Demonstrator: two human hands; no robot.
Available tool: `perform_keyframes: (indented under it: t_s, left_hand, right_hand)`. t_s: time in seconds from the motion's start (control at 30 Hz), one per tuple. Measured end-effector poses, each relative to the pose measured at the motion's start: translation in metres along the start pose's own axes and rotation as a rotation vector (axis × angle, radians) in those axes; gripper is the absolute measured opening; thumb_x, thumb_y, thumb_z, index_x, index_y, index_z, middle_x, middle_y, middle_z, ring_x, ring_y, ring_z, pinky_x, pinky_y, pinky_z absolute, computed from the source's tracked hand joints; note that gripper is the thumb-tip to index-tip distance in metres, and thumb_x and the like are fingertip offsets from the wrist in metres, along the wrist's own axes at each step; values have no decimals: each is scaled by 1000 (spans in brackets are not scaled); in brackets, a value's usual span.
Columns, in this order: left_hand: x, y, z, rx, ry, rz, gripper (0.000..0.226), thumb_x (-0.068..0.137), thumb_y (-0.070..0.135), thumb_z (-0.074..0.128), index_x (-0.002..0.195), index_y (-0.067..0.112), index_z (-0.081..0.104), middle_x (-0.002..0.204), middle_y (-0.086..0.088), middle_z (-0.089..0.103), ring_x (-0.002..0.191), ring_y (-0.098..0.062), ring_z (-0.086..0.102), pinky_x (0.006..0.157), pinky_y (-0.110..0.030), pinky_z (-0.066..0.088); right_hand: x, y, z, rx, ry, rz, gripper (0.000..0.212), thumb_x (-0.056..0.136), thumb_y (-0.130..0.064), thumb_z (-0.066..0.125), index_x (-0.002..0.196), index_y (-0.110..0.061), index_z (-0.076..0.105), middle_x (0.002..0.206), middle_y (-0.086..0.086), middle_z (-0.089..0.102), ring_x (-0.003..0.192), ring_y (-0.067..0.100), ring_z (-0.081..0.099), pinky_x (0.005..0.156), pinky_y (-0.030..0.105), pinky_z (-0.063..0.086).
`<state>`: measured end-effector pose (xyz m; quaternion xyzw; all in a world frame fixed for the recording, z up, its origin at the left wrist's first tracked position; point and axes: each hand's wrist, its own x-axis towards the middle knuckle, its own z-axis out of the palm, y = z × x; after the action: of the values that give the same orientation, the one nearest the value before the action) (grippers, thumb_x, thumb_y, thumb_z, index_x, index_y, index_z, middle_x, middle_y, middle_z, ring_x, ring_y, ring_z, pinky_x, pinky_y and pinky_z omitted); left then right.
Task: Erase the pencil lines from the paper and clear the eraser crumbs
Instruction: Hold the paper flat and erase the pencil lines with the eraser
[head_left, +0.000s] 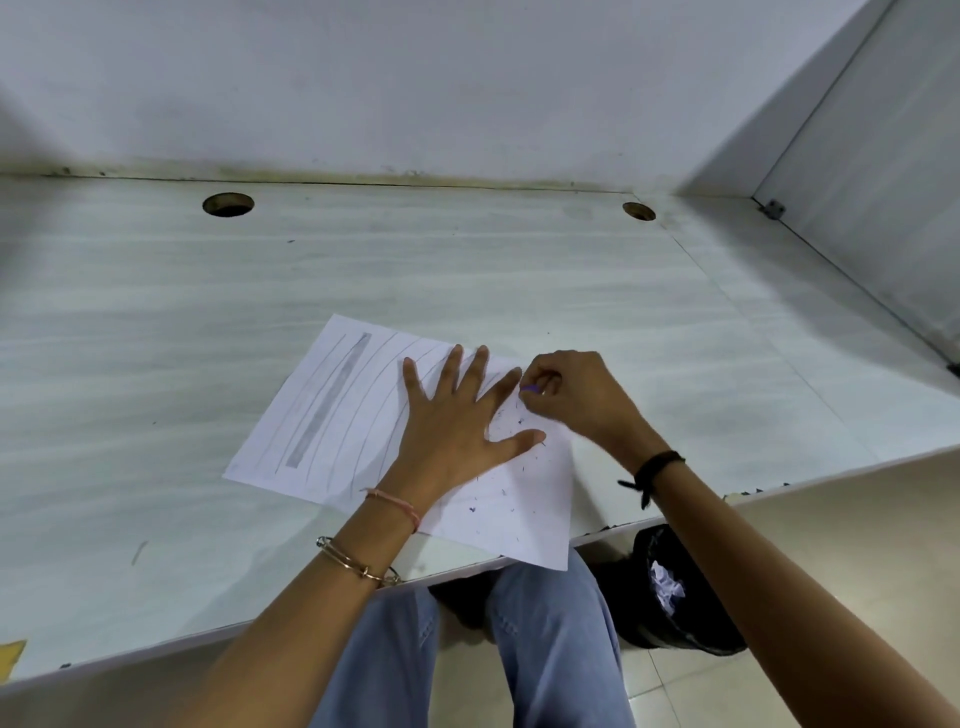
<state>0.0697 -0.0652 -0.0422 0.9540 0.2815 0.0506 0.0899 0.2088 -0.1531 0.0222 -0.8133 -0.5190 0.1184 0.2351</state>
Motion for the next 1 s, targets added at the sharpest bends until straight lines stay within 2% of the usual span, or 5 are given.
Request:
perform_keyframes:
  t_s: [0.17, 0.33, 0.6, 0.8, 1.0]
  left_hand:
    - [-2, 1, -1, -19, 29, -3, 86, 79, 87, 15, 153, 45, 3, 163, 2, -10, 149, -24, -15, 108, -69, -15]
    - [1, -1, 4, 48, 43, 13, 92, 71, 87, -5, 152, 45, -2, 164, -1, -9, 150, -28, -11, 108, -72, -10]
    - [1, 1, 0, -13, 29, -11, 88, 75, 86, 11, 152, 46, 1, 163, 2, -12, 149, -24, -15, 107, -68, -15]
    - [2, 1, 3, 17, 34, -3, 89, 75, 87, 4, 153, 44, -1, 164, 0, -9, 149, -26, -13, 108, -72, -10]
    - [2, 0, 1, -16, 35, -16, 89, 75, 89, 9, 153, 45, 3, 164, 1, -8, 150, -25, -13, 109, -71, -11]
  right_hand:
    - [21, 24, -21, -11, 113, 119, 7, 78, -2, 65, 81, -3, 71, 71, 1, 61, 64, 12, 55, 59, 22, 41]
    - [-1, -7, -8, -18, 157, -143, 2, 79, -14, 67, 79, -15, 66, 75, -8, 58, 66, 2, 51, 60, 10, 36]
    - [22, 24, -16, -100, 64, 27, 6, 77, -4, 65, 80, -3, 70, 75, 4, 64, 70, 14, 54, 58, 18, 38]
    - [7, 4, -7, -16, 9, -102, 2, 77, -10, 69, 79, -9, 70, 69, -9, 59, 61, -2, 51, 58, 11, 36]
    - [34, 24, -14, -108, 73, 74, 6, 78, -3, 64, 80, -3, 69, 83, 11, 69, 73, 19, 60, 56, 19, 39]
